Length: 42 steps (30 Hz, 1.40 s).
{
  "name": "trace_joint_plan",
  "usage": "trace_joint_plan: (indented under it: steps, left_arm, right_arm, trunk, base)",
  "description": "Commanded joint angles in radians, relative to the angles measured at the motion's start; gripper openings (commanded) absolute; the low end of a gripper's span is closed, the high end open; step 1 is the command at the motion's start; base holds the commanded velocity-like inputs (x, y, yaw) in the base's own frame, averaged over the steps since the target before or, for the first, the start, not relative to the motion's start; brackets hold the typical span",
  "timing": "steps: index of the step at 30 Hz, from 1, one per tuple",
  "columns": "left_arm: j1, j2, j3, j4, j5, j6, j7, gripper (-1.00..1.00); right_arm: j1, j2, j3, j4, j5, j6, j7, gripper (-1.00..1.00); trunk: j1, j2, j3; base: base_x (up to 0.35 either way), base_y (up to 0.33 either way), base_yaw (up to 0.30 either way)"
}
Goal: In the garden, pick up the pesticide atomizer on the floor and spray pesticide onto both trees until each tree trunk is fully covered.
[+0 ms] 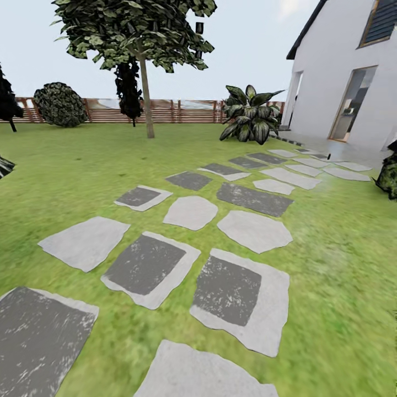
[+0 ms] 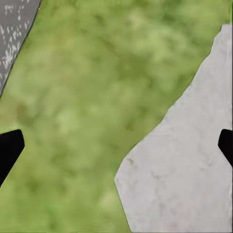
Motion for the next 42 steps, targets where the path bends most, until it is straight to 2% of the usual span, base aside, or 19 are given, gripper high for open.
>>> trace_joint_plan:
  steps: [1,6,42]
  left_arm:
    - [0.000,0.000,0.000,0.000,0.000,0.000,0.000,1.00]
    - [0.000,0.000,0.000,0.000,0.000,0.000,0.000,1.00]
    - [0.000,0.000,-0.002,0.000,0.000,0.000,0.000,1.00]
  right_arm:
    - [0.000,0.000,0.000,0.000,0.000,0.000,0.000,1.00]
    - [0.000,0.001,0.000,-0.001,0.000,0.000,0.000,1.00]
    - [0.000,0.001,0.001,-0.001,0.000,0.000,0.000,1.00]
  trunk:
    - [0.000,0.000,0.000]
    - [0.000,0.000,0.000]
    - [0.000,0.000,0.000]
  base:
    - [0.340,0.000,-0.298]
    - [0.340,0.000,-0.131]
    - [0.340,0.000,-0.001]
